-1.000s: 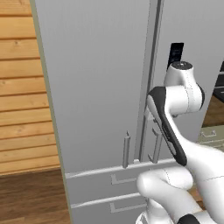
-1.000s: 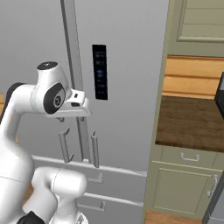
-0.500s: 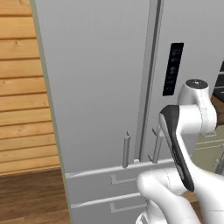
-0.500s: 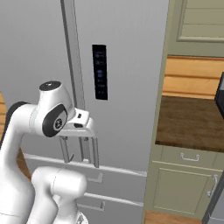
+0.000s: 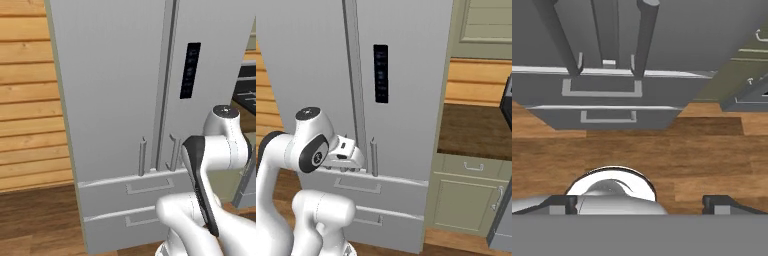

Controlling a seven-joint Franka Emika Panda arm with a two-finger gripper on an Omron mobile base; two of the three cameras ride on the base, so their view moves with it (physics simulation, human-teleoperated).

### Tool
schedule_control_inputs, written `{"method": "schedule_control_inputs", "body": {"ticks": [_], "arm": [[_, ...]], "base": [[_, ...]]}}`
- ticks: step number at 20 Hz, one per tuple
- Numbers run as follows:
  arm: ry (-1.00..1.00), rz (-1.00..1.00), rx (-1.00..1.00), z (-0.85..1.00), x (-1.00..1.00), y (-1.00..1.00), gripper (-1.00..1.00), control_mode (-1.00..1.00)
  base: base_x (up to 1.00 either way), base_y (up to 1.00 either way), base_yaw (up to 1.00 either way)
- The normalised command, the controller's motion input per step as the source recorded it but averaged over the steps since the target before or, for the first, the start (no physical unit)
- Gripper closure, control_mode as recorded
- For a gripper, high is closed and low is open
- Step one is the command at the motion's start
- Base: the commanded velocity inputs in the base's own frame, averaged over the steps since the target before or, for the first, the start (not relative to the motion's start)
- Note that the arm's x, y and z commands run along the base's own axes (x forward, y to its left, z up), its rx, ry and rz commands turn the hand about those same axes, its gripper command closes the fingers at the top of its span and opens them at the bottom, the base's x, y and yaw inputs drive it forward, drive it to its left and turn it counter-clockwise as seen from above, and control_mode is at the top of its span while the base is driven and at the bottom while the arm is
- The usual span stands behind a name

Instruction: Take the strawberry from the fridge and place it on top of the pancake, located on the dining counter.

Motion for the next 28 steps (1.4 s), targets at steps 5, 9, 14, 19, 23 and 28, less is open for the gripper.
{"method": "schedule_control_inputs", "body": {"ticks": [5, 9, 14, 19, 23, 28], "arm": [[0.00, 0.00, 0.00, 0.00, 0.00, 0.00, -1.00, 1.00], [0.00, 0.00, 0.00, 0.00, 0.00, 0.00, -1.00, 1.00], [0.00, 0.00, 0.00, 0.00, 0.00, 0.00, -1.00, 1.00], [-0.04, 0.00, 0.00, 0.00, 0.43, 0.00, -1.00, -1.00], [-0.01, 0.02, 0.03, 0.00, 0.93, 0.00, -1.00, -1.00], [0.00, 0.04, 0.01, 0.00, 0.74, -0.01, -1.00, -1.00]], "base": [[-0.62, 0.03, 0.00], [-0.87, 0.00, 0.00], [-0.88, 0.00, 0.00], [0.00, 0.00, 0.00], [0.00, 0.00, 0.00], [0.00, 0.00, 0.00]]}}
